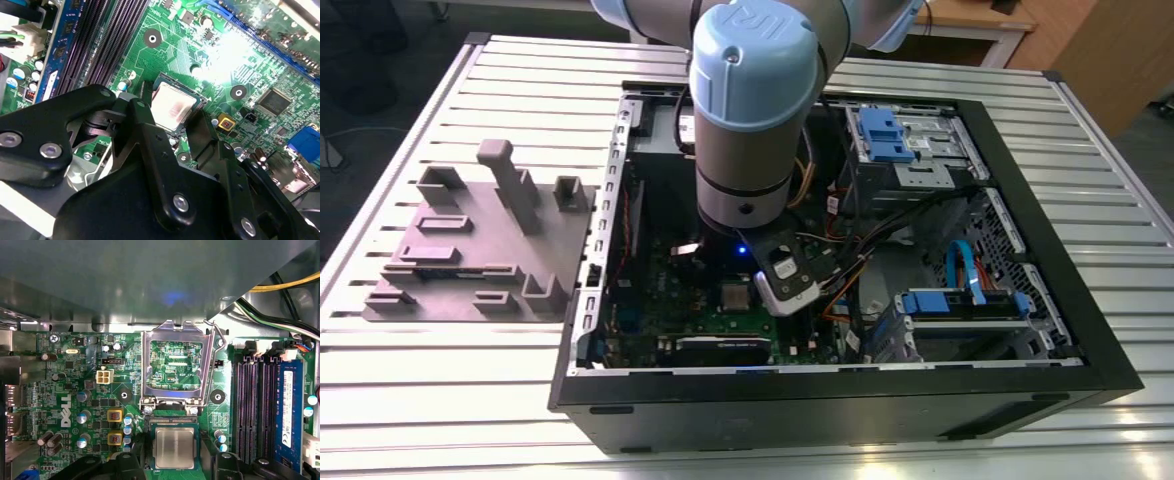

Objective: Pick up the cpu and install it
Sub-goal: 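Place the cpu into insertion slot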

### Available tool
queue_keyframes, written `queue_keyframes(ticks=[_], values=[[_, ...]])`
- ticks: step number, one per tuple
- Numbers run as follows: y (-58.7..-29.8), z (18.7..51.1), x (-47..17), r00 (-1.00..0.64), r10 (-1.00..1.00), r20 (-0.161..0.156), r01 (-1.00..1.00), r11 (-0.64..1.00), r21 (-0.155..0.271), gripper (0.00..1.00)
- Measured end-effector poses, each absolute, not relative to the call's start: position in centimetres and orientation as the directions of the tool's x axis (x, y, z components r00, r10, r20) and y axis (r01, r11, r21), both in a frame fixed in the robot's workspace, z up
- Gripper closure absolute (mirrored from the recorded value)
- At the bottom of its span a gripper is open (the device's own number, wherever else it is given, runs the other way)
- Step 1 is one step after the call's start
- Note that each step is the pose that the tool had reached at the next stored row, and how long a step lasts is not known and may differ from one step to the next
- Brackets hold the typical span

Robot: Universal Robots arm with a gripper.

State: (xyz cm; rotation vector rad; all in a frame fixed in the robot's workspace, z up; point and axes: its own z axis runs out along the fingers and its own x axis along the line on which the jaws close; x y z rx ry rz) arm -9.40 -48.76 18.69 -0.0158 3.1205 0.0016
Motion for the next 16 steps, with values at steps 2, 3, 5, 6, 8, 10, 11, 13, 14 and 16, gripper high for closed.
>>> queue_keyframes(ticks=[2, 3, 5, 6, 8, 10, 11, 13, 14, 16], values=[[-48.76, 18.69, -9.4, -1.0, -0.01, -0.021, -0.01, 1.0, 0.001, 0.45], [-48.76, 18.69, -9.4, -1.0, -0.01, -0.021, -0.01, 1.0, 0.001, 0.45], [-48.77, 18.71, -9.41, -1.0, -0.01, -0.021, -0.01, 1.0, 0.0, 0.47], [-48.76, 18.71, -9.41, -1.0, -0.01, -0.021, -0.01, 1.0, 0.001, 0.51], [-48.76, 18.7, -9.41, -1.0, -0.01, -0.021, -0.01, 1.0, 0.001, 0.51], [-48.75, 18.75, -9.41, -1.0, -0.01, -0.021, -0.01, 1.0, 0.001, 0.51], [-48.75, 18.77, -9.41, -1.0, -0.01, -0.021, -0.01, 1.0, 0.001, 0.51], [-48.76, 18.86, -9.41, -1.0, -0.01, -0.021, -0.01, 1.0, 0.001, 0.51], [-48.75, 18.89, -9.41, -1.0, -0.01, -0.021, -0.01, 1.0, 0.001, 0.51], [-48.76, 18.98, -9.41, -1.0, -0.01, -0.021, -0.01, 1.0, 0.001, 0.51]])
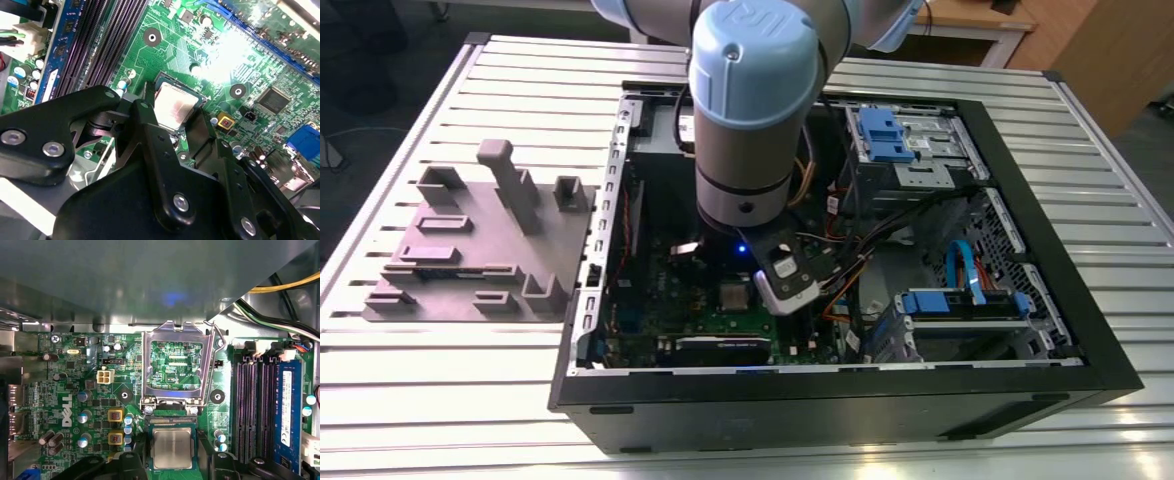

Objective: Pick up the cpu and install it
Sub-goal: 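Place the cpu into insertion slot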

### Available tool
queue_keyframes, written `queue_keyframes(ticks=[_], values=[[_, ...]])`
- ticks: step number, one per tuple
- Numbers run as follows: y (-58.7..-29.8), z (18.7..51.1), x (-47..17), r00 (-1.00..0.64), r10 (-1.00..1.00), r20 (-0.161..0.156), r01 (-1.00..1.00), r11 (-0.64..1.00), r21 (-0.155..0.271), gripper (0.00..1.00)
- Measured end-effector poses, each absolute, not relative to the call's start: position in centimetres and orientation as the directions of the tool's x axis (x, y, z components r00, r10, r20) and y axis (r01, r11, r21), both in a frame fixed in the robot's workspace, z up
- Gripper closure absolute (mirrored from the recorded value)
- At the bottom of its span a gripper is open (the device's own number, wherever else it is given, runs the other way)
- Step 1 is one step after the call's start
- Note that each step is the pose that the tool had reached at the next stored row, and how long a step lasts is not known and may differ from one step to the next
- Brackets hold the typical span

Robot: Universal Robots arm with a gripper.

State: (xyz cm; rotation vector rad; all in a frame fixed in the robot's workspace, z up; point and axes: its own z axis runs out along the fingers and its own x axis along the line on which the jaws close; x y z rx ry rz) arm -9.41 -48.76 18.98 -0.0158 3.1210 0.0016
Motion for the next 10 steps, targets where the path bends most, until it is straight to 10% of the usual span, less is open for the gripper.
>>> queue_keyframes(ticks=[10], values=[[-48.76, 19.06, -9.41, -1.0, -0.01, -0.02, -0.01, 1.0, 0.001, 0.5]])
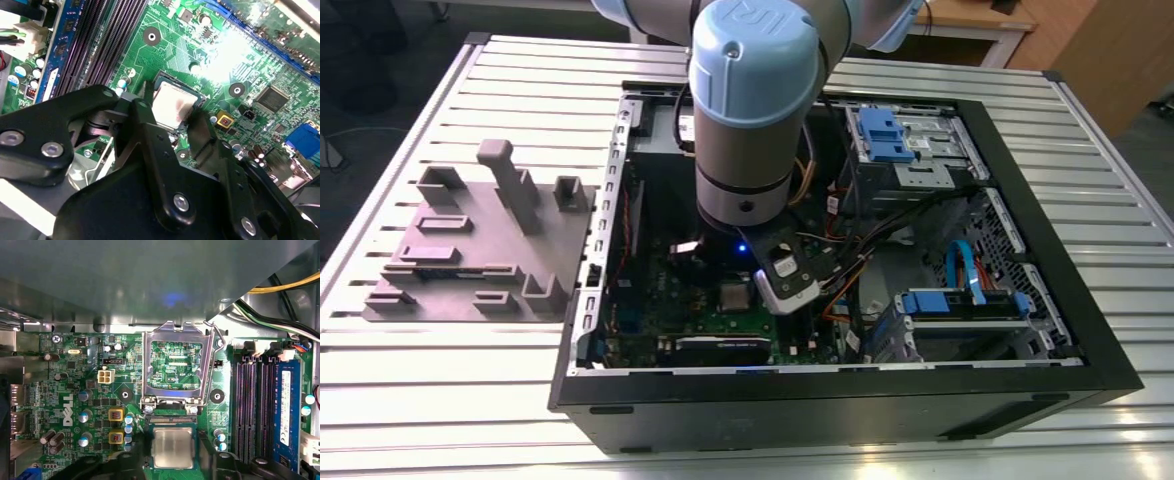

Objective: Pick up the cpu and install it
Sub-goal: 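Place the cpu into insertion slot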

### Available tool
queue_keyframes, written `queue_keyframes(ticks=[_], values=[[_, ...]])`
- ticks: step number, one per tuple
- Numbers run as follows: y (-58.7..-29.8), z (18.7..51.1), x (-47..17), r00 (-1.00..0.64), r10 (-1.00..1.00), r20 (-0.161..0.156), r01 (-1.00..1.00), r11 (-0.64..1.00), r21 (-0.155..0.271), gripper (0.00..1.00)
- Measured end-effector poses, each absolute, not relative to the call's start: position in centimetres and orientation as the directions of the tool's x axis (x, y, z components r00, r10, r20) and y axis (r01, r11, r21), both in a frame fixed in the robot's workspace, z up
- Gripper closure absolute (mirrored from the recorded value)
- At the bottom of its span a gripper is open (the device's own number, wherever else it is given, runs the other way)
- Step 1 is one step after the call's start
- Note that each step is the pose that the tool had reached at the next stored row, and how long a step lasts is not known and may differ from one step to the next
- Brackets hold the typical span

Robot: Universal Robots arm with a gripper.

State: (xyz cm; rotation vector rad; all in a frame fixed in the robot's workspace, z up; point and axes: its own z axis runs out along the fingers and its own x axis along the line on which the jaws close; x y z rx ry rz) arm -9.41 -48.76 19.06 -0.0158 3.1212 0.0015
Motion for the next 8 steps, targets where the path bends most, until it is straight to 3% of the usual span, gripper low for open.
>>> queue_keyframes(ticks=[1, 2, 8], values=[[-48.76, 19.06, -9.41, -1.0, -0.01, -0.02, -0.01, 1.0, 0.001, 0.5], [-48.76, 19.05, -9.41, -1.0, -0.01, -0.02, -0.01, 1.0, 0.001, 0.44], [-48.76, 18.96, -9.38, -1.0, -0.01, -0.02, -0.01, 1.0, 0.001, 0.44]])
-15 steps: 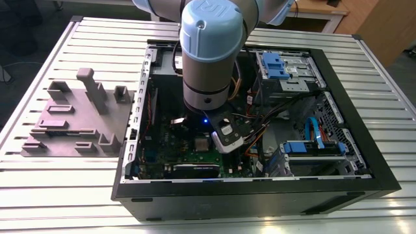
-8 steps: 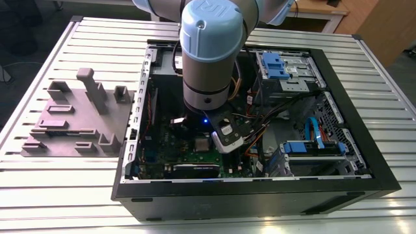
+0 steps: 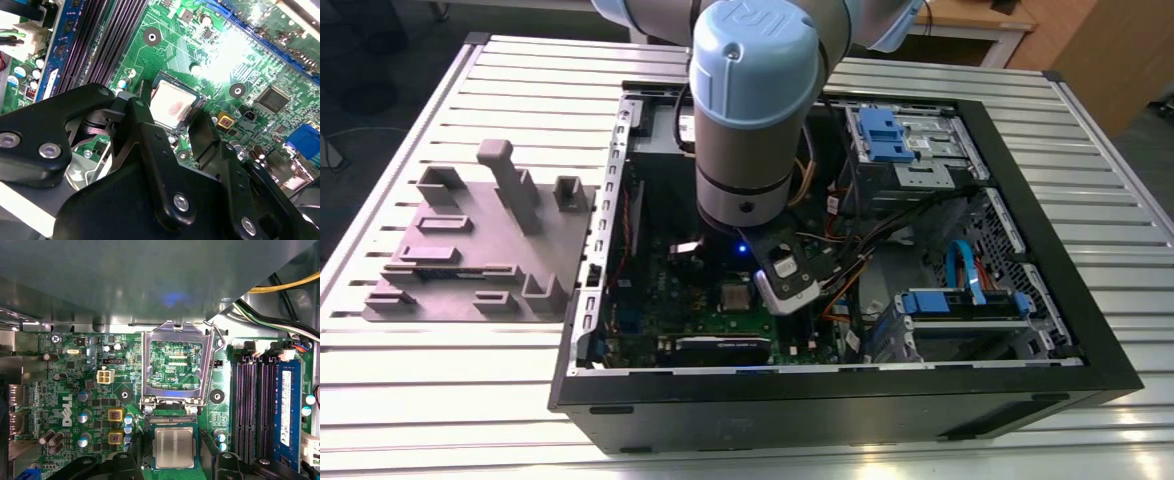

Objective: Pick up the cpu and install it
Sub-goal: 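Place the cpu into insertion slot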

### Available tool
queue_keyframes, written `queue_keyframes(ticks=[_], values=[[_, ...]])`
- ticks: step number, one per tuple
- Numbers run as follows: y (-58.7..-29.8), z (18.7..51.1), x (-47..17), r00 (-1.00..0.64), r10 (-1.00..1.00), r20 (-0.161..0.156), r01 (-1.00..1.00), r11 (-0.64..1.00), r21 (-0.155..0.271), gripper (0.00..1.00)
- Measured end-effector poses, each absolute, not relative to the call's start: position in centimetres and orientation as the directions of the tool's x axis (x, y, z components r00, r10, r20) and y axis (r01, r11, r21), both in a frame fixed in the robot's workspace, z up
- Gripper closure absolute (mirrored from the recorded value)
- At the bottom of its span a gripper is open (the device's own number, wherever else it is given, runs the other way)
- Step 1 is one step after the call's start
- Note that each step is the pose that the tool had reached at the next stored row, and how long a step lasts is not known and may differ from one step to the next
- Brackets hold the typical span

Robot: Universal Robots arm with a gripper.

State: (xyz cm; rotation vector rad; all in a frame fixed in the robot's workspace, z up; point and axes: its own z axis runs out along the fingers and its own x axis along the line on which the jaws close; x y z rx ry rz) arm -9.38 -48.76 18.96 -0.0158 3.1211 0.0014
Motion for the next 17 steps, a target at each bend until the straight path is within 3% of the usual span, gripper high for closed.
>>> queue_keyframes(ticks=[6, 8, 17], values=[[-48.77, 18.9, -9.33, -1.0, -0.01, -0.02, -0.01, 1.0, 0.0, 0.45], [-48.77, 18.87, -9.31, -1.0, -0.01, -0.02, -0.01, 1.0, 0.0, 0.53], [-48.76, 19.8, -9.23, -1.0, -0.01, -0.014, -0.01, 1.0, 0.001, 0.53]])
